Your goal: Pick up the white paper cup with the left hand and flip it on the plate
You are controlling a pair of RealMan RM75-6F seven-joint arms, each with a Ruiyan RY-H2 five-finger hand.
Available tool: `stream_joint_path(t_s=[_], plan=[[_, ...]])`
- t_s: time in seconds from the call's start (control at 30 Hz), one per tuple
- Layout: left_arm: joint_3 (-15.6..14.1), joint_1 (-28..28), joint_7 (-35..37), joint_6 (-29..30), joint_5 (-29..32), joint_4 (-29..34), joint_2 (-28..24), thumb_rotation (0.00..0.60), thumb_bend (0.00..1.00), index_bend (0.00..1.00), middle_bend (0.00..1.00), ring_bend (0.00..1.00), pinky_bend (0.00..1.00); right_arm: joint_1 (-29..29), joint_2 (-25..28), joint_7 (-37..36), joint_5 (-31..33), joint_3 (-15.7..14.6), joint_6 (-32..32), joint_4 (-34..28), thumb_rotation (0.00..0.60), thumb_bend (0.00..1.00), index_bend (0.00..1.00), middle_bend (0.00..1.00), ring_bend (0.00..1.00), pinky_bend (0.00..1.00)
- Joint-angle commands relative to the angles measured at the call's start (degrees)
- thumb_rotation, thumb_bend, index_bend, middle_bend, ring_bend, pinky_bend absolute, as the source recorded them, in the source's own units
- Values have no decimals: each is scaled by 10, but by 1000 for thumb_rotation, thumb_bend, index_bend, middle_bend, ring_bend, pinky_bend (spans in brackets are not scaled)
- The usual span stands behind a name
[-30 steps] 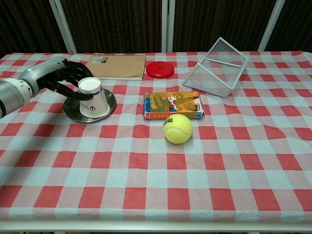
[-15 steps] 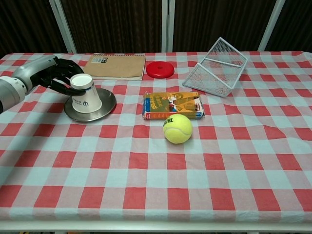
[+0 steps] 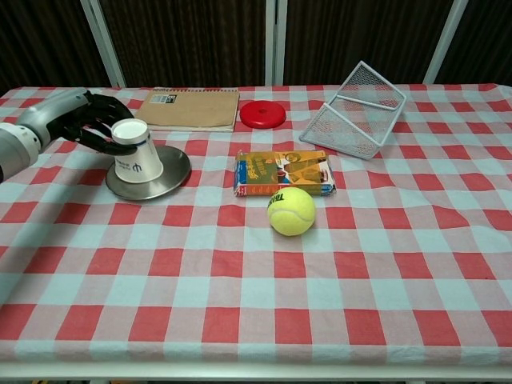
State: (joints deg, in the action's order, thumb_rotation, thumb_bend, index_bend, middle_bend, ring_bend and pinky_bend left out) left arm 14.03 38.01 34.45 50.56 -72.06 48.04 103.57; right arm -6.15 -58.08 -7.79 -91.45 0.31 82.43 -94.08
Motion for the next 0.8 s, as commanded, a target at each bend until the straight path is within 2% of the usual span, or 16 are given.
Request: stream_joint_path(t_s=[0.03,0.23,0.37,0.43,0.6,0.8], plan=[[3,-4,12,-1,0,12,-5,600,265,492,457,302,274,0,-1,0,-1,-1,0,0,600,171,0,14,0,0],[-26,-12,15,25,-46,71,-26,600,265,492,453,303,274,-1,-1,0,-2,-1,-1,0,600,171,0,13,0,0],[-30,-8,2,21,-49,73,-25,600,265,492,452,302,272,-1,1,1,-1,0,0,-1,600,171,0,13,0,0],[-23,-6,-9,20,-37,54,-17,600,265,491,452,302,272,-1,1,2,-1,0,1,-2,600,171,0,13,0,0],[18,-12,-18,40,6,15,-6,600,265,492,452,302,272,0,1,2,0,0,2,-3,600,171,0,13,0,0],[33,-26,12,38,17,56,-48,600,266,491,446,288,255,-1,0,0,-4,0,4,-1,600,171,0,14,0,0]])
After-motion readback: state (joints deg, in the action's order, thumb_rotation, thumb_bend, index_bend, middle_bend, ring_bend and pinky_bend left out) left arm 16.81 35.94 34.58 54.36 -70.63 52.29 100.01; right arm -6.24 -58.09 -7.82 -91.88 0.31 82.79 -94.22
